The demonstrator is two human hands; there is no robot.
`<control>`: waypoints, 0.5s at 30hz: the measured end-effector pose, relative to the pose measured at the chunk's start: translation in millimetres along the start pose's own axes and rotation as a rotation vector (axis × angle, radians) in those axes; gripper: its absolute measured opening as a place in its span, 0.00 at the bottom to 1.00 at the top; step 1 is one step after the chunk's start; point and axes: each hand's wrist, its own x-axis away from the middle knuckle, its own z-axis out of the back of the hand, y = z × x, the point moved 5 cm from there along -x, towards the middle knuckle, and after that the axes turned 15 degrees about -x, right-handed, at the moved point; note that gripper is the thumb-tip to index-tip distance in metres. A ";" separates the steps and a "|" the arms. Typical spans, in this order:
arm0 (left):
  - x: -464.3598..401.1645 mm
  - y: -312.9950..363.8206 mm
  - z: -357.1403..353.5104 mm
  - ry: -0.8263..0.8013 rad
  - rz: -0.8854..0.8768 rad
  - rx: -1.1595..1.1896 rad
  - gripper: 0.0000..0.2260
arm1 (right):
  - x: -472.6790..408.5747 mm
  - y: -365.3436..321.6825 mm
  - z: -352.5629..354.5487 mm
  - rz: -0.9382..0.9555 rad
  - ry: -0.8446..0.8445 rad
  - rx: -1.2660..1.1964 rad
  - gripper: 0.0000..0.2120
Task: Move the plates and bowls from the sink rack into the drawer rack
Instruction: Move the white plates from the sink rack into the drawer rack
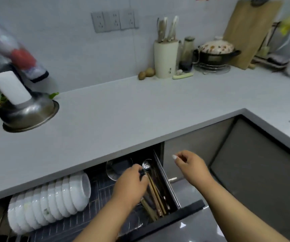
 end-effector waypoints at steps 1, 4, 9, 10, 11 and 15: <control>-9.0 23.4 -6.0 -0.009 -0.026 0.003 0.15 | -4.8 6.9 24.3 -0.008 0.026 -0.001 0.13; -32.8 100.3 -32.7 -0.068 -0.127 0.011 0.17 | -18.7 32.6 104.1 -0.035 0.146 -0.013 0.12; -71.0 225.5 -76.8 -0.140 -0.297 -0.015 0.20 | -38.4 76.5 238.3 -0.082 0.366 -0.024 0.08; -76.9 249.4 -85.5 -0.159 -0.327 -0.013 0.20 | -41.4 86.6 265.3 -0.095 0.413 -0.027 0.07; -82.0 272.0 -94.0 -0.177 -0.358 -0.017 0.20 | -44.7 97.2 291.9 -0.107 0.465 -0.029 0.07; -99.5 350.8 -123.0 -0.228 -0.475 -0.049 0.20 | -55.4 145.7 393.1 -0.167 0.698 0.011 0.08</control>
